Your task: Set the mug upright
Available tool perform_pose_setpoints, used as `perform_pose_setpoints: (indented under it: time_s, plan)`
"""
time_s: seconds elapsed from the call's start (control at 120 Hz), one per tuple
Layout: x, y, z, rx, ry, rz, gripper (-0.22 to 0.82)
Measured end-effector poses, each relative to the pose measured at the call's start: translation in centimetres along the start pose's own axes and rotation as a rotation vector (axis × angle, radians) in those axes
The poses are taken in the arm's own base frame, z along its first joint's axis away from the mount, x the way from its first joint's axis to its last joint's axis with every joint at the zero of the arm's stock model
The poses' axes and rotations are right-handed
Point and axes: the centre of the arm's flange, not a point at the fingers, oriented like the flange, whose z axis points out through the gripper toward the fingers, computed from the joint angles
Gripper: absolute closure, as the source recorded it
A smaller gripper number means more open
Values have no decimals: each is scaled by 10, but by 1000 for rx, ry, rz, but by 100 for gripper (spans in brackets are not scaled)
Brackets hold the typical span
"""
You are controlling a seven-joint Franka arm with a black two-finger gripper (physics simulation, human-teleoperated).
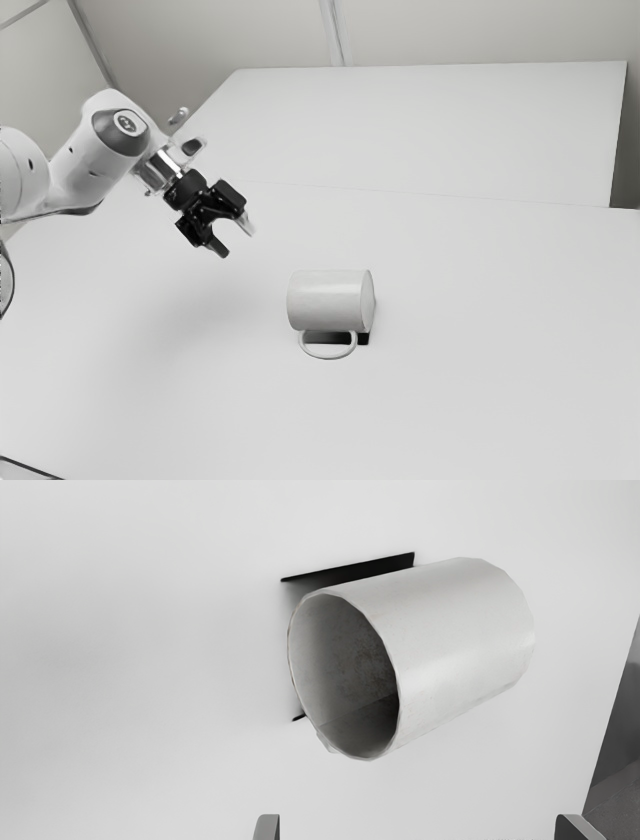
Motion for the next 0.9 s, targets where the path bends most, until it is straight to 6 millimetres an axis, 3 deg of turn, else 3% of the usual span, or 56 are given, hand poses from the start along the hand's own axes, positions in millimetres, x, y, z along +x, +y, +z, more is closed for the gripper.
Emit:
perform_pose_setpoints:
  time_s: [0.283, 0.508, 0.9]
  plan:
    - [-7, -23, 67, -181, -32, -32, 0]
    - [-12, -33, 104, -237, -39, -24, 0]
    - [-2, -15, 136, -283, -3, 53, 1]
